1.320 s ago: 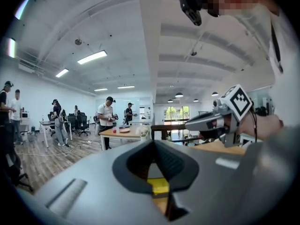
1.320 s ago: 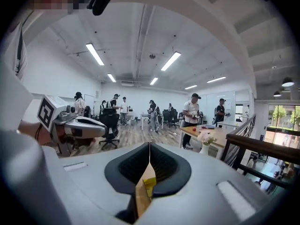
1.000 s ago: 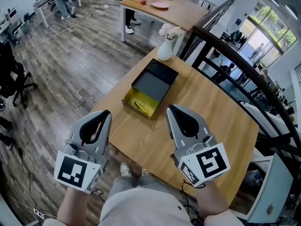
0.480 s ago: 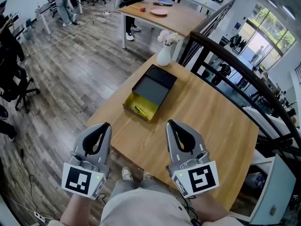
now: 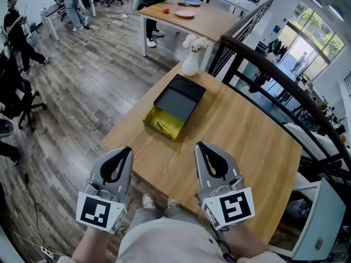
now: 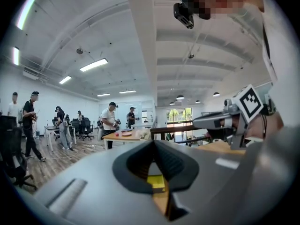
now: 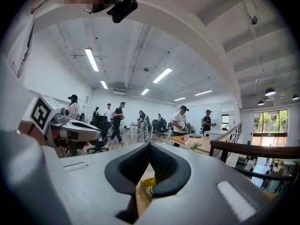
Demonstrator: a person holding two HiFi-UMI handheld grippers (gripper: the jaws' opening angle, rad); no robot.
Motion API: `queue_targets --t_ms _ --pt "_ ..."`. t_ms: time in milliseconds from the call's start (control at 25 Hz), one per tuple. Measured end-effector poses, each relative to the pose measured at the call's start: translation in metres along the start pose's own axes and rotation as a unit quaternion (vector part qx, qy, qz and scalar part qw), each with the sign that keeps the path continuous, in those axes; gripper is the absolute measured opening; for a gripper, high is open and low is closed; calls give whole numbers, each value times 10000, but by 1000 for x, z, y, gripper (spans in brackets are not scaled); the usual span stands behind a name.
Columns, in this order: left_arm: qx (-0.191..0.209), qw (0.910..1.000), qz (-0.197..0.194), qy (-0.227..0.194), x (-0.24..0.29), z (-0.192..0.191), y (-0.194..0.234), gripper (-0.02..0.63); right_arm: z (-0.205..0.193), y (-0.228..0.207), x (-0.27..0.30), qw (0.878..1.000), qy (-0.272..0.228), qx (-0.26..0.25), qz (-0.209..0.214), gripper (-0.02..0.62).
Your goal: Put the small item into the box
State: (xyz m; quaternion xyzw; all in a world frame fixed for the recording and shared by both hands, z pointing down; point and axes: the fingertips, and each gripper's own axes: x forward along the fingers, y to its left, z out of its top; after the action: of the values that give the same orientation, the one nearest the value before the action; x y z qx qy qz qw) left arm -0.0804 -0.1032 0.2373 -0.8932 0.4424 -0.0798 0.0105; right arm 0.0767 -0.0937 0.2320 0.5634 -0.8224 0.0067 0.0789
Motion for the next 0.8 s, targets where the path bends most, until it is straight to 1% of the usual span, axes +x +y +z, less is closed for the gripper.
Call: queue_targets --t_ms 200,520,800 --pt "60 9999 -69 91 1 0 -1 3 2 0 0 10000 -2 -57 10 2" --pt "64 9999 -62 132 -1 -1 3 3 -1 14 5 9995 100 -170 231 0" --pt "61 9999 -65 128 2 -1 2 3 -4 8 6 9995 124 -185 203 0"
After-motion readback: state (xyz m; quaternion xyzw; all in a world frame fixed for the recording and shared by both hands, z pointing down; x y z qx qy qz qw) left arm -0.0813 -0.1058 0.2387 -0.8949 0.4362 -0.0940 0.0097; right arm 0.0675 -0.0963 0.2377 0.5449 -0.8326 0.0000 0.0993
